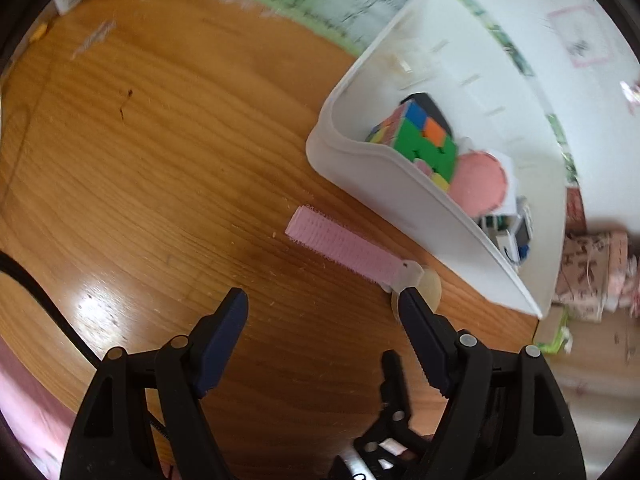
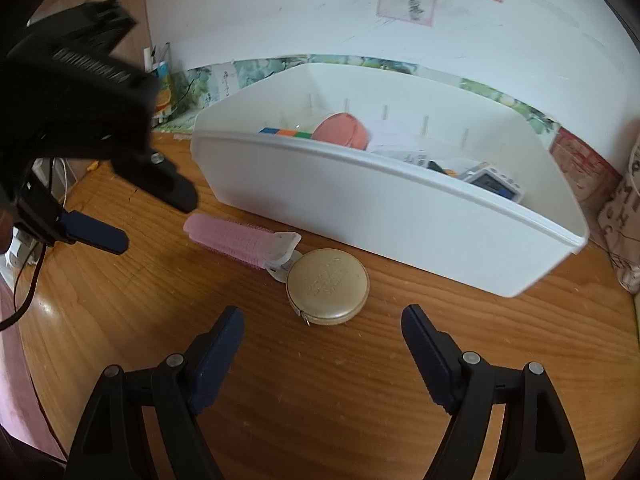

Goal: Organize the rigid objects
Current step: 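Grasp the pink comb with the left tool while the right tool grasps the gold compact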

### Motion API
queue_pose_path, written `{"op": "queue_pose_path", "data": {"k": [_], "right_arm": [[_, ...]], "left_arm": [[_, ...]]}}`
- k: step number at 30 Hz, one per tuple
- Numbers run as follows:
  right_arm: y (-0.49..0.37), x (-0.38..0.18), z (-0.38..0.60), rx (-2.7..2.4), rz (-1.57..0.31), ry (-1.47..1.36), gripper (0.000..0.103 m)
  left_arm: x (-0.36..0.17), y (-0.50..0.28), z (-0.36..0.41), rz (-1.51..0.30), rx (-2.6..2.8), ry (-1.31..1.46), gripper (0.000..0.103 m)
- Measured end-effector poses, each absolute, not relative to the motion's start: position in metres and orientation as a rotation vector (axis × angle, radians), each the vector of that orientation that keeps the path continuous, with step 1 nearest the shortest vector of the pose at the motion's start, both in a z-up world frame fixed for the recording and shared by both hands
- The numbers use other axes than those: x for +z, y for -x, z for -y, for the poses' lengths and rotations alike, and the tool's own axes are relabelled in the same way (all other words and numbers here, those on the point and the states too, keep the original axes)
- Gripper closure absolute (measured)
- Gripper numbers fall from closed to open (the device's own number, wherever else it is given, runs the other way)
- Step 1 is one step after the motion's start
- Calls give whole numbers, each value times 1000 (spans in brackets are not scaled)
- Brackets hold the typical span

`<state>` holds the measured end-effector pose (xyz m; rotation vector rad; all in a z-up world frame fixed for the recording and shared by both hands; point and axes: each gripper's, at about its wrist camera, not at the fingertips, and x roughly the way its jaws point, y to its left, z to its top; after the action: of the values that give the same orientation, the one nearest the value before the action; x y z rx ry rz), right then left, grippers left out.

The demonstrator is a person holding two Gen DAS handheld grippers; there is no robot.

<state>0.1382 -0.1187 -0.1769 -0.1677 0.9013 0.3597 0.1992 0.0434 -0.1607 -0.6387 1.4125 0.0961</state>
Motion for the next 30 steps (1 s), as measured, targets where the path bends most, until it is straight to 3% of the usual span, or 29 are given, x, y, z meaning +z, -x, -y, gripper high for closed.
{"op": "queue_pose_path", "data": {"k": [25,30], "right_arm": [[-164,-206,106,413,-917,180,22],[-163,-206,104,413,-917,186,22]], "left_arm": [[-198,-243,-27,-1524,296,711,23],[-198,-251,-19,-1525,282,709,35]]}}
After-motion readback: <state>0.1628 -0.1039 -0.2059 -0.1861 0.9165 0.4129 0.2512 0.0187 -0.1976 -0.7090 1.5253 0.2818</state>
